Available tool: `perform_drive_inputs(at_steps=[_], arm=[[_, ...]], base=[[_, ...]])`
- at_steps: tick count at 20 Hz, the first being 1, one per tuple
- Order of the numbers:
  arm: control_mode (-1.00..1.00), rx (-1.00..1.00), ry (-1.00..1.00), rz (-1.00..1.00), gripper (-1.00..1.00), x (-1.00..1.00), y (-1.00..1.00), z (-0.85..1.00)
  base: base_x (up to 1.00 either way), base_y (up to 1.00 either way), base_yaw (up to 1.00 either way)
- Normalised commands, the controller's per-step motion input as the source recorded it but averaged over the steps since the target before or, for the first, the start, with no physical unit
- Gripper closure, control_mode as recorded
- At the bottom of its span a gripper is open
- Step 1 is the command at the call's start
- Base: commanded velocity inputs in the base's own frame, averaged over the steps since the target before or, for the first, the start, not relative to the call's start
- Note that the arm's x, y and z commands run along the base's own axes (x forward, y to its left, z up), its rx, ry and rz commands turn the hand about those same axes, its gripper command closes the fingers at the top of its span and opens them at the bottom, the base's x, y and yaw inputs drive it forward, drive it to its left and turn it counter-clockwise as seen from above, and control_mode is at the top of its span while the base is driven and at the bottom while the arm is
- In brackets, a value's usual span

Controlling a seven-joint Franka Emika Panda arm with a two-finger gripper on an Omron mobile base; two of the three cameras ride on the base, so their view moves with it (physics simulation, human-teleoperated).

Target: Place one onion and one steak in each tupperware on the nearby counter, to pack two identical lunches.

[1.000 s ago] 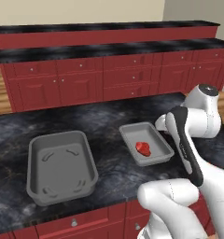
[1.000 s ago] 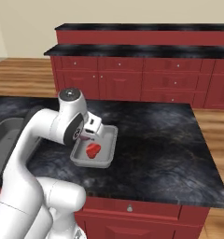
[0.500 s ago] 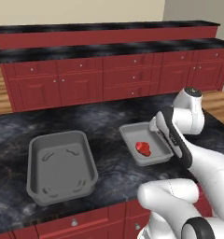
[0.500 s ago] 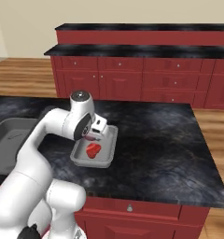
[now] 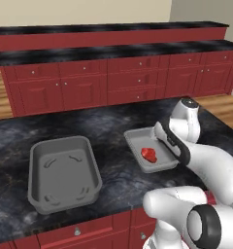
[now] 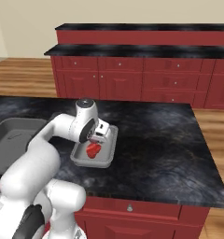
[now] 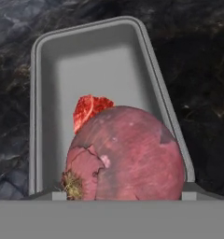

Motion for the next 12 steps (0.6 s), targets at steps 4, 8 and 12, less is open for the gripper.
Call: perform_drive_inputs(at_steps=[4,8,12], arm=[[-1.0,0.0,0.03,0.0,1.0,0.39,0.0,-0.31],[-1.0,0.0,0.04,0.0,1.0,0.41,0.0,-0.27],[-1.0,0.0,0.03,0.0,1.0,0.41,0.0,-0.22]], base=[[0.0,0.0,0.0],[0.0,0.0,0.0],[0.0,0.0,0.0]])
